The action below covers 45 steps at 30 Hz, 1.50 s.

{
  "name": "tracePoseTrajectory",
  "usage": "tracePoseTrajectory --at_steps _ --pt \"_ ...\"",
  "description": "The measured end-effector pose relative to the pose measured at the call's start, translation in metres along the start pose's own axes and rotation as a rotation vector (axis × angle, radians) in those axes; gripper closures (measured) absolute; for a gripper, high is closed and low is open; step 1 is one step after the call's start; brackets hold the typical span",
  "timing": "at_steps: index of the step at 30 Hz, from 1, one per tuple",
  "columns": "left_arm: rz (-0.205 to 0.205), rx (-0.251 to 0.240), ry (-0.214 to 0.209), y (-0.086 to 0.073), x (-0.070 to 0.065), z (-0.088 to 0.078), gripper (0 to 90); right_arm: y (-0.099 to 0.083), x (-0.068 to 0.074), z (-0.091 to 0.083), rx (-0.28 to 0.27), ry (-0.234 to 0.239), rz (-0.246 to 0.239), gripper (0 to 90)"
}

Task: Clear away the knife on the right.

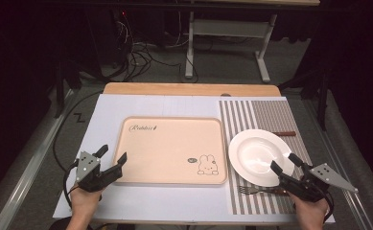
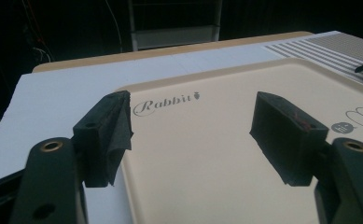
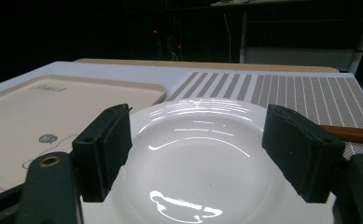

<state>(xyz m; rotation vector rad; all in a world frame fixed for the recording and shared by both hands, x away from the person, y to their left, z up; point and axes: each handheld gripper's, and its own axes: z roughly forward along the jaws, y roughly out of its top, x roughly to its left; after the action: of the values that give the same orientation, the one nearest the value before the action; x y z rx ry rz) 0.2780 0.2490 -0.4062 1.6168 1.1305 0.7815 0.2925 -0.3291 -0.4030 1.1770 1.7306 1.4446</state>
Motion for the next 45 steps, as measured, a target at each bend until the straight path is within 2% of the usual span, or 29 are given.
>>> tracePoseTrajectory --at_steps 8,20,36,41,42,45 --pt "-0.003 0.005 0.006 0.0 0.001 0.001 29.3 0.01 -0.004 0.003 0.001 -0.013 -0.018 25.6" --pt "-0.006 0.005 0.007 0.0 0.0 0.001 29.3 0.021 -0.006 0.021 0.019 -0.014 -0.042 25.7" --pt "-0.006 0.004 0.008 0.0 0.0 0.002 29.3 0.029 -0.013 0.034 0.032 -0.032 -0.039 25.9" --pt "-0.006 0.004 0.01 0.0 0.0 0.002 29.3 0.031 -0.016 0.038 0.043 -0.033 -0.037 27.9" --pt "-0.005 0.003 0.01 0.0 0.0 0.002 29.3 0.033 -0.018 0.041 0.069 -0.034 -0.041 30.2" --pt "-0.003 0.001 0.012 0.0 -0.001 0.001 29.3 0.035 -0.02 0.045 0.084 -0.038 -0.037 31.2"
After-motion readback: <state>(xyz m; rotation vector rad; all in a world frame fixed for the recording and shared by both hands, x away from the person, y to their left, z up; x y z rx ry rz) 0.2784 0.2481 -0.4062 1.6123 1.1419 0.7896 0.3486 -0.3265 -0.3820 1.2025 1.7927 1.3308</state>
